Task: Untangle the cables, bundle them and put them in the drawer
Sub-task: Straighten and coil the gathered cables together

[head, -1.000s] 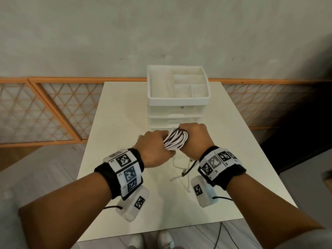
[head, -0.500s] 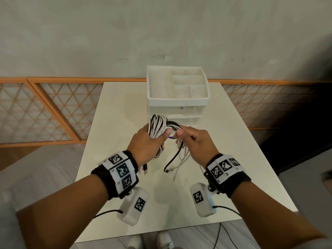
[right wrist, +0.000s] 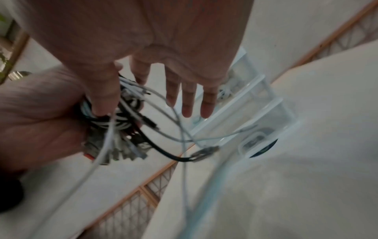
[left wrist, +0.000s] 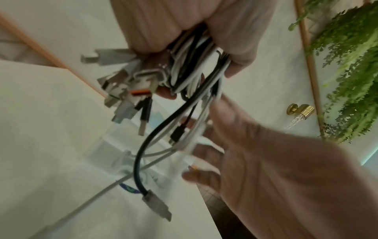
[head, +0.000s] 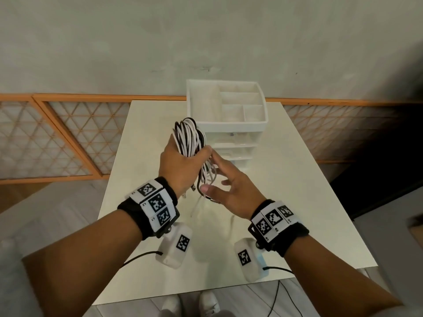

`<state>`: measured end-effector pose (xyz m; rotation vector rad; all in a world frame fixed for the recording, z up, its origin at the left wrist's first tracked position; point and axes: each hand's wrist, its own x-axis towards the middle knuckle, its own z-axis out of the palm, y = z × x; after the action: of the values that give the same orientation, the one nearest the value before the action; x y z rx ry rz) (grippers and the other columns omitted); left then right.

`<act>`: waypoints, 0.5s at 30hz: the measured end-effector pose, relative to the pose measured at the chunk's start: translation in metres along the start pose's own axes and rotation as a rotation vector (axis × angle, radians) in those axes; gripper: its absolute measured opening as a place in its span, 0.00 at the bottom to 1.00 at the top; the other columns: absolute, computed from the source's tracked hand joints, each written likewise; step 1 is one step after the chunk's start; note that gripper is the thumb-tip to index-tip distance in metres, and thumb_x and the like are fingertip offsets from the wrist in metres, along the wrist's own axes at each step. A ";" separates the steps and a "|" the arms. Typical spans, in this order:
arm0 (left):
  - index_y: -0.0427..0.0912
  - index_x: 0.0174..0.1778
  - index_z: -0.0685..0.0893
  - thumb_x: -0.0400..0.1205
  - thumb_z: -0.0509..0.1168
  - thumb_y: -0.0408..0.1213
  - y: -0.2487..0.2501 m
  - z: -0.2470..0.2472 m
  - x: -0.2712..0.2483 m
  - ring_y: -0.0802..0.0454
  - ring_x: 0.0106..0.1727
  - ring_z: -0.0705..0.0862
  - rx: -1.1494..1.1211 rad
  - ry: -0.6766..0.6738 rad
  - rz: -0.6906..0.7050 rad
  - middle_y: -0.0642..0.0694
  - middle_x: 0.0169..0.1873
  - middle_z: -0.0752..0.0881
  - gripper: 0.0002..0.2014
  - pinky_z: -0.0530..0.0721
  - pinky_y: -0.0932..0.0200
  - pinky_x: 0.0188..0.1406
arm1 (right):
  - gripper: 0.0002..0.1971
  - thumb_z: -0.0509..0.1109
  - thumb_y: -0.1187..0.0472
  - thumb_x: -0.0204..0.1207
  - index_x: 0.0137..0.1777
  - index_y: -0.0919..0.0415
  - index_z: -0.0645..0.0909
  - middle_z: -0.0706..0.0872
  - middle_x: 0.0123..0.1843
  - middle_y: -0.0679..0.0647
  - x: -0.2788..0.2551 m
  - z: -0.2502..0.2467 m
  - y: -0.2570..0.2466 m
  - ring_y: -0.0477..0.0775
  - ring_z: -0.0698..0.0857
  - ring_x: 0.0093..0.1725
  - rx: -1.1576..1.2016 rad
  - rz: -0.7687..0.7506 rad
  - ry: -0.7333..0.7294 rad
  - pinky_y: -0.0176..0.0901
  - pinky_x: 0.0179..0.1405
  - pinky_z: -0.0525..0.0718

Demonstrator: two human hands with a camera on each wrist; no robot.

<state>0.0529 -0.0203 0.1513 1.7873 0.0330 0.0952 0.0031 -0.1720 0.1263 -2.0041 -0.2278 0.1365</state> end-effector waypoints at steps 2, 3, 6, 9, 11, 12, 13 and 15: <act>0.42 0.52 0.84 0.72 0.75 0.47 0.004 -0.005 0.003 0.56 0.41 0.88 -0.019 0.027 0.046 0.53 0.38 0.87 0.17 0.85 0.60 0.43 | 0.43 0.79 0.44 0.71 0.81 0.28 0.57 0.74 0.71 0.40 -0.003 -0.006 0.009 0.42 0.80 0.63 -0.180 0.052 0.003 0.32 0.56 0.78; 0.41 0.53 0.84 0.73 0.75 0.45 0.005 -0.008 0.004 0.56 0.41 0.88 -0.027 0.030 0.062 0.53 0.39 0.87 0.17 0.85 0.61 0.43 | 0.41 0.80 0.42 0.70 0.80 0.30 0.62 0.77 0.66 0.42 -0.004 -0.007 0.014 0.42 0.82 0.55 -0.234 0.089 -0.021 0.35 0.54 0.80; 0.40 0.52 0.83 0.74 0.76 0.43 0.007 -0.012 0.005 0.57 0.41 0.87 -0.042 -0.010 0.087 0.55 0.38 0.86 0.16 0.84 0.63 0.43 | 0.32 0.80 0.43 0.70 0.73 0.33 0.73 0.82 0.54 0.42 -0.009 -0.002 0.024 0.38 0.79 0.31 -0.189 0.173 -0.041 0.37 0.46 0.80; 0.43 0.48 0.82 0.73 0.76 0.44 0.007 -0.015 0.003 0.54 0.42 0.88 -0.035 -0.080 0.098 0.54 0.37 0.87 0.14 0.86 0.59 0.44 | 0.32 0.81 0.50 0.69 0.71 0.41 0.72 0.81 0.59 0.43 -0.009 -0.002 0.016 0.43 0.77 0.29 -0.061 0.098 0.135 0.39 0.40 0.80; 0.43 0.47 0.84 0.74 0.76 0.41 0.009 -0.015 -0.002 0.53 0.42 0.89 -0.027 -0.140 0.106 0.52 0.37 0.89 0.11 0.88 0.56 0.43 | 0.42 0.82 0.45 0.65 0.77 0.42 0.66 0.77 0.67 0.38 -0.006 -0.004 0.003 0.47 0.80 0.33 0.012 0.041 0.141 0.37 0.38 0.81; 0.42 0.45 0.85 0.75 0.76 0.38 0.010 -0.014 -0.004 0.53 0.40 0.90 -0.030 -0.174 0.115 0.51 0.35 0.89 0.08 0.88 0.57 0.41 | 0.45 0.82 0.42 0.64 0.79 0.41 0.63 0.77 0.66 0.33 -0.004 -0.002 -0.004 0.44 0.81 0.33 0.012 0.025 0.117 0.35 0.36 0.81; 0.41 0.44 0.85 0.76 0.75 0.35 0.011 -0.012 -0.007 0.54 0.38 0.89 -0.036 -0.204 0.121 0.51 0.34 0.89 0.06 0.87 0.58 0.39 | 0.45 0.82 0.40 0.63 0.79 0.41 0.64 0.81 0.60 0.30 -0.002 0.001 -0.009 0.41 0.82 0.33 -0.024 0.013 0.095 0.34 0.36 0.81; 0.39 0.46 0.85 0.76 0.75 0.32 0.014 -0.010 -0.011 0.54 0.37 0.89 -0.063 -0.232 0.122 0.50 0.34 0.89 0.06 0.86 0.60 0.38 | 0.32 0.80 0.38 0.64 0.68 0.41 0.74 0.85 0.43 0.31 0.003 0.009 -0.010 0.37 0.82 0.34 -0.175 0.024 0.099 0.38 0.38 0.82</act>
<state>0.0410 -0.0147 0.1664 1.7260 -0.2432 -0.0234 0.0030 -0.1595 0.1317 -2.1814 -0.1574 0.0331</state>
